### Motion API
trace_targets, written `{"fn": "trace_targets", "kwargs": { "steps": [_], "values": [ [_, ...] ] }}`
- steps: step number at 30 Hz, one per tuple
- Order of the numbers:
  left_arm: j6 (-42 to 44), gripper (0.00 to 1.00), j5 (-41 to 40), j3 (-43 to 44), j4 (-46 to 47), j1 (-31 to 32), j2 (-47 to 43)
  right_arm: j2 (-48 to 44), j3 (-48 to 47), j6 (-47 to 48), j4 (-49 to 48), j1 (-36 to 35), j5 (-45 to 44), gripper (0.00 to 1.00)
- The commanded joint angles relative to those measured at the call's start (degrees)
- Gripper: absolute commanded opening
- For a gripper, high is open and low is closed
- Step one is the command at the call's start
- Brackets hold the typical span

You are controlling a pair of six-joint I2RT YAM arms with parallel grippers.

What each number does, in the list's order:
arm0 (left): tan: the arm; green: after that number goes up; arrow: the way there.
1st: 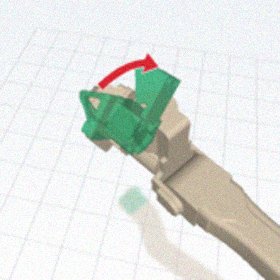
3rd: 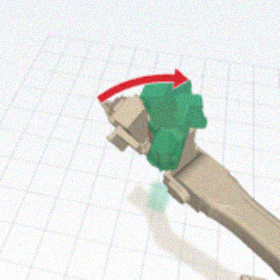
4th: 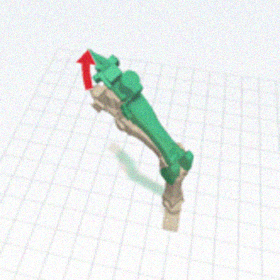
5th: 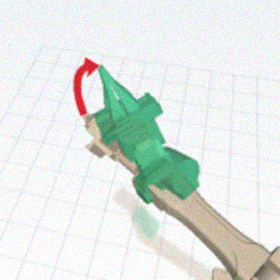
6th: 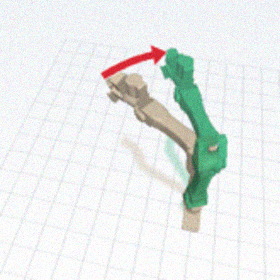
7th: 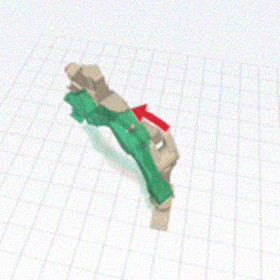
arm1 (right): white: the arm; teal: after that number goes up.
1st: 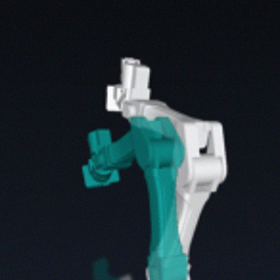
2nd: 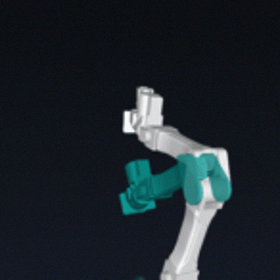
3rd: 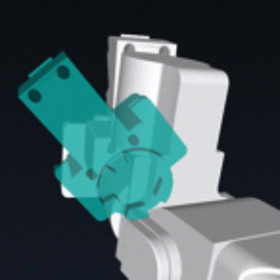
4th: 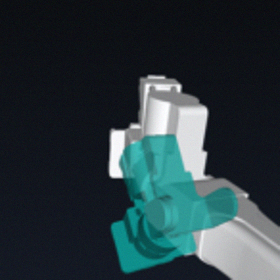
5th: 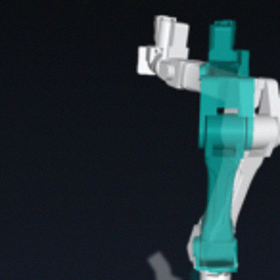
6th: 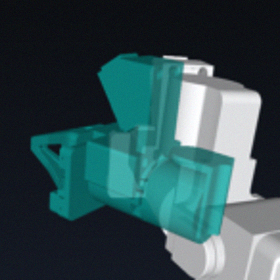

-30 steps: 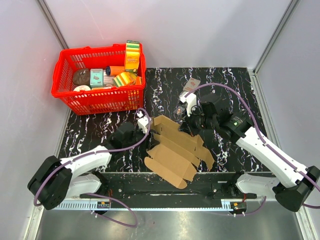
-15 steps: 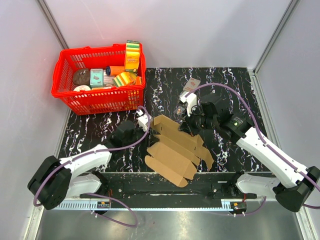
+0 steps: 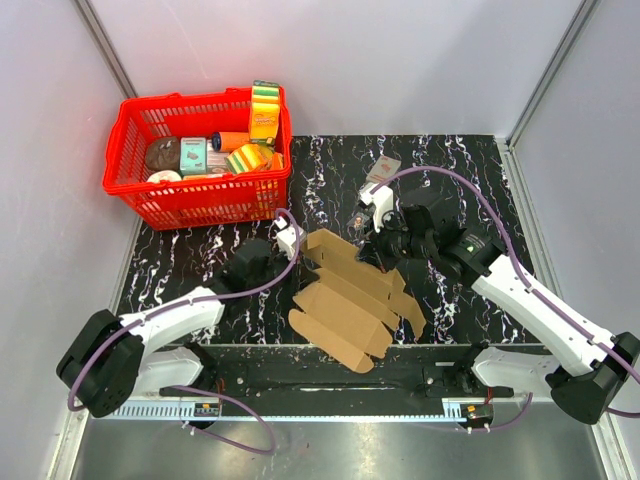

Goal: Fold the paper box

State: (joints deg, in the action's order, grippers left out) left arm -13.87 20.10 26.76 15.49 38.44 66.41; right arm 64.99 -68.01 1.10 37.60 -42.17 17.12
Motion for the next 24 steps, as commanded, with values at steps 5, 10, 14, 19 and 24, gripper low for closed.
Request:
{"fn": "trace_targets", "kwargs": {
  "steps": [5,10,14,19,24],
  "values": [
    [-3.44,0.11,-0.58,3.21,0.86,-0.20,0.91,0.57,0.68,-3.65,-5.08,-0.37,-2.53,0.00],
    [-6.16,0.08,-3.57,5.66,0.25,-0.12,3.02,2.07,0.51,-7.52,-8.33,-0.37,-2.97,0.00],
    [-7.23,0.08,-5.24,8.91,-1.16,0.41,5.82,3.56,0.16,-9.10,-9.30,-0.45,-4.81,0.00],
    [-7.40,0.11,-9.63,11.99,-5.11,1.64,7.94,4.18,-0.63,-10.33,-9.74,-0.45,-6.31,0.00],
    [-7.84,0.11,-19.11,16.12,-10.02,3.66,9.44,3.83,-0.63,-13.40,-11.50,-0.45,-9.82,0.00]
  ]
}}
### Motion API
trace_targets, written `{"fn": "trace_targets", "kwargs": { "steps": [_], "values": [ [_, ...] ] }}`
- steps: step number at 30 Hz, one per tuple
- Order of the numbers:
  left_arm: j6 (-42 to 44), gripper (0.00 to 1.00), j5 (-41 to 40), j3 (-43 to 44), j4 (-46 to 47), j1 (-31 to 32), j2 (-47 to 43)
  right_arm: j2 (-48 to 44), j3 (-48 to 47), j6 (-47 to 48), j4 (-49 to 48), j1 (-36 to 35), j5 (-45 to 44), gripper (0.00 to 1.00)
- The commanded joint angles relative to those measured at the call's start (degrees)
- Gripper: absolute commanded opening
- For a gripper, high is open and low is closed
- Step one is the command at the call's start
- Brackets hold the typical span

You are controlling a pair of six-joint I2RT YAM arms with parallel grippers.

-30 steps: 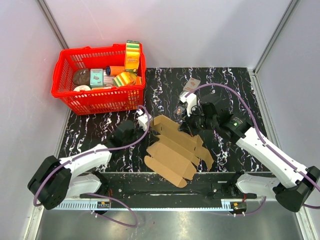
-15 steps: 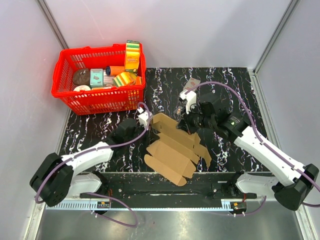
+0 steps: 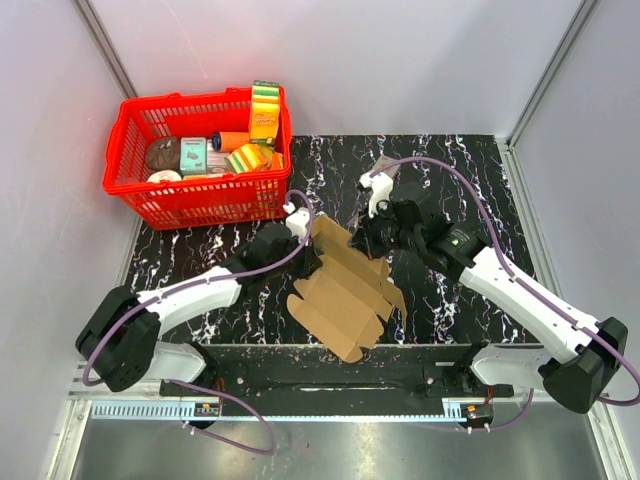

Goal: Fold the paper box

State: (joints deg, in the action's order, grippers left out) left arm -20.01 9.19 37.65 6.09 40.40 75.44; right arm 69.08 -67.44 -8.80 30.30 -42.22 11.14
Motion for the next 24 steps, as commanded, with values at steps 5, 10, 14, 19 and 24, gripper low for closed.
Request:
{"fn": "trace_targets", "kwargs": {
  "steps": [5,10,14,19,24],
  "values": [
    [-4.42,0.12,-19.09,9.71,-3.80,4.07,2.25,0.26,-1.20,-7.02,-5.96,-0.50,-7.00,0.00],
    [-8.02,0.14,-32.09,12.36,-5.91,8.81,4.36,0.88,-1.55,-11.67,-7.98,-0.41,-8.06,0.00],
    [-9.87,0.14,-40.46,14.81,-7.32,12.06,6.73,1.23,-1.82,-14.31,-9.21,-0.41,-7.80,0.00],
    [-10.84,0.15,-49.60,17.54,-9.25,15.49,9.11,1.59,-2.26,-15.90,-9.74,-0.41,-7.27,0.00],
    [-12.24,0.18,-55.24,19.92,-12.24,17.77,11.04,1.41,-2.17,-16.60,-10.18,-0.41,-7.53,0.00]
  ]
}}
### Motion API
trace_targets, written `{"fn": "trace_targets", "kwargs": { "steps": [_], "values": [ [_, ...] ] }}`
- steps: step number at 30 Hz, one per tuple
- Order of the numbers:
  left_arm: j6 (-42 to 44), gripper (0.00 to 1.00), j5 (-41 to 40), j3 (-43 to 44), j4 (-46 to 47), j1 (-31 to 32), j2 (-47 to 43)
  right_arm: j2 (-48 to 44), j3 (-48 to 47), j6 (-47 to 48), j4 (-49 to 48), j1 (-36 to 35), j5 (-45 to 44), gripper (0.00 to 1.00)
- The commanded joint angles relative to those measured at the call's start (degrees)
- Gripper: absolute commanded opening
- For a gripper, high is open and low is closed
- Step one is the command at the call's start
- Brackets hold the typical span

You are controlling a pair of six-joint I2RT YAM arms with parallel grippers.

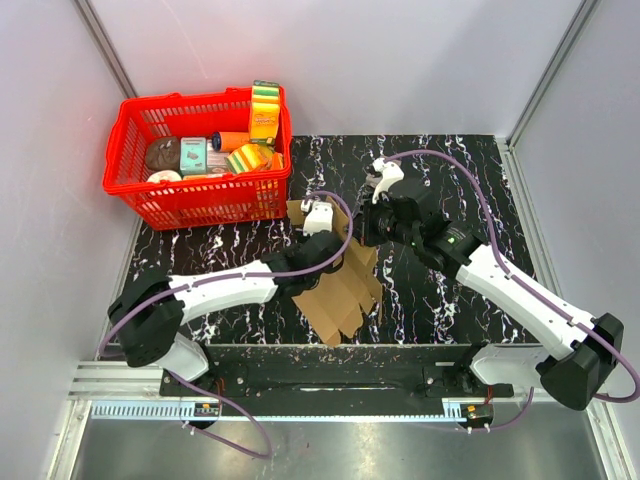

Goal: Fold the paper box

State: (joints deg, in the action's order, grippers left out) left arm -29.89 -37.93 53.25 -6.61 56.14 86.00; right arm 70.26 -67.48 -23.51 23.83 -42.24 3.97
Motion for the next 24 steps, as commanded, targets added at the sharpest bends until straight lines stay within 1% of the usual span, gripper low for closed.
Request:
{"fn": "trace_targets", "kwargs": {
  "steps": [1,5,9,10,12,13,15,16,17,21,22,24],
  "values": [
    [-2.71,0.19,-9.17,4.40,0.20,2.22,0.58,0.23,-2.04,-1.98,-3.71,-0.39,-0.36,0.00],
    [-4.38,0.23,-9.71,4.14,-0.60,2.75,0.14,0.32,-2.04,-2.16,-3.71,-0.39,-0.19,0.00],
    [-5.35,0.30,-8.56,3.09,-0.33,2.75,-1.09,0.05,-1.69,-1.63,-3.80,-0.39,-0.63,0.00],
    [-5.35,0.35,-7.87,2.56,-0.42,2.75,-1.70,-0.12,-1.69,-1.28,-3.71,-0.39,-0.89,0.00],
    [-5.27,0.38,-6.98,1.77,-0.51,2.75,-2.76,-0.39,-1.42,0.74,-3.19,-0.39,-1.50,0.00],
    [-5.18,0.43,-6.11,0.90,-0.86,2.75,-4.33,-0.65,-1.34,1.87,-2.92,-0.39,-2.29,0.00],
    [-5.09,0.48,-5.49,-0.51,-1.65,2.75,-6.62,-1.09,-0.55,4.78,-1.87,-0.39,-3.61,0.00],
    [-4.92,0.50,-4.27,-2.09,-2.00,2.75,-9.33,-1.61,-0.11,5.74,-1.69,-0.39,-6.57,0.00],
    [-4.65,0.53,-3.82,-2.97,-2.52,2.66,-10.92,-2.05,1.55,7.67,-2.03,-0.30,-7.39,0.00],
    [-5.88,0.54,-2.50,-8.07,-4.11,2.57,-20.76,-4.16,6.48,11.81,-4.93,-0.39,-9.06,0.00],
    [-6.06,0.55,-2.32,-10.34,-4.46,2.48,-25.22,-4.95,8.23,12.77,-5.55,-0.39,-8.72,0.00],
    [-6.50,0.57,-2.50,-12.73,-5.69,2.40,-30.16,-5.48,9.82,16.11,-6.96,-0.39,-8.01,0.00]
  ]
}}
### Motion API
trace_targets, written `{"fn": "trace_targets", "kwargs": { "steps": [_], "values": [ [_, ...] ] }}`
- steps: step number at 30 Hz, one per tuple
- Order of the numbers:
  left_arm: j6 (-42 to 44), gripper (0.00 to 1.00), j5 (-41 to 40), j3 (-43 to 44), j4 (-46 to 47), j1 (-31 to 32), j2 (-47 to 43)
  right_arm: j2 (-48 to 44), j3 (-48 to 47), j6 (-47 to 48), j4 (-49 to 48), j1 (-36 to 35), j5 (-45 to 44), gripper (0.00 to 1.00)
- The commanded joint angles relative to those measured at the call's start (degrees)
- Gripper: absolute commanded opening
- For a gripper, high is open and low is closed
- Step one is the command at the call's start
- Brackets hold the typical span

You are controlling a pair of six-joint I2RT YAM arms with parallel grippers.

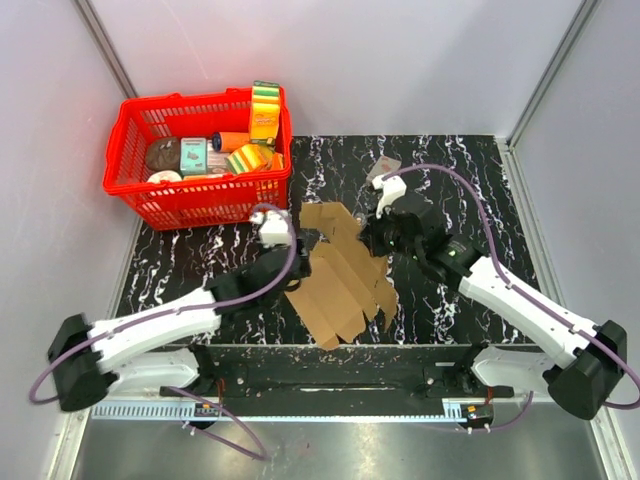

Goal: Fold the paper box

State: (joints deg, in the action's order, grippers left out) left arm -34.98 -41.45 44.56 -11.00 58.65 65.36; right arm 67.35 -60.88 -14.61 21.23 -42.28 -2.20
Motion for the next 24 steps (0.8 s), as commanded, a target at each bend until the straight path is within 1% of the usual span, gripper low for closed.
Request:
{"fn": "trace_targets", "kwargs": {
  "steps": [1,3,4,5,7,10,13,16,17,19,23,24],
  "values": [
    [-1.32,0.58,0.85,-6.30,-1.56,-0.29,-14.51,-2.84,3.75,7.84,-4.71,-0.34,-2.37,0.00],
    [-1.23,0.59,0.32,-8.25,-2.44,-0.64,-19.28,-2.75,4.72,10.39,-4.80,-0.34,-3.60,0.00],
    [-1.05,0.59,-0.29,-9.91,-2.62,-0.82,-23.66,-2.32,4.89,11.35,-4.80,-0.26,-4.56,0.00],
    [-0.71,0.60,-0.64,-10.62,-2.79,-1.17,-25.53,-2.05,5.07,13.36,-4.80,-0.34,-5.01,0.00],
    [0.09,0.61,-1.70,-12.20,-3.06,-1.70,-30.00,-1.00,5.16,14.35,-4.89,-0.34,-5.80,0.00],
    [1.32,0.62,-1.97,-12.91,-3.32,-3.19,-32.57,0.05,5.16,18.21,-5.41,-0.34,-4.93,0.00],
    [3.07,0.62,0.22,-12.83,-2.45,-5.39,-32.06,0.15,6.82,22.16,-7.43,-0.26,-3.17,0.00],
    [4.83,0.63,3.56,-12.83,0.27,-7.85,-30.74,-0.81,8.49,26.90,-9.80,-0.26,-0.63,0.00],
    [5.18,0.63,4.35,-12.91,1.85,-9.16,-30.39,-1.25,10.07,30.40,-11.46,-0.34,0.25,0.00],
    [5.98,0.63,7.07,-13.44,4.75,-11.01,-29.59,-2.83,12.70,32.88,-13.23,-0.26,1.75,0.00],
    [6.86,0.63,13.93,-14.58,9.15,-17.85,-27.49,-4.77,15.35,39.12,-17.01,-0.34,2.11,0.00],
    [6.94,0.63,15.25,-14.76,9.77,-18.92,-26.53,-5.04,15.70,40.26,-17.28,-0.34,3.59,0.00]
  ]
}}
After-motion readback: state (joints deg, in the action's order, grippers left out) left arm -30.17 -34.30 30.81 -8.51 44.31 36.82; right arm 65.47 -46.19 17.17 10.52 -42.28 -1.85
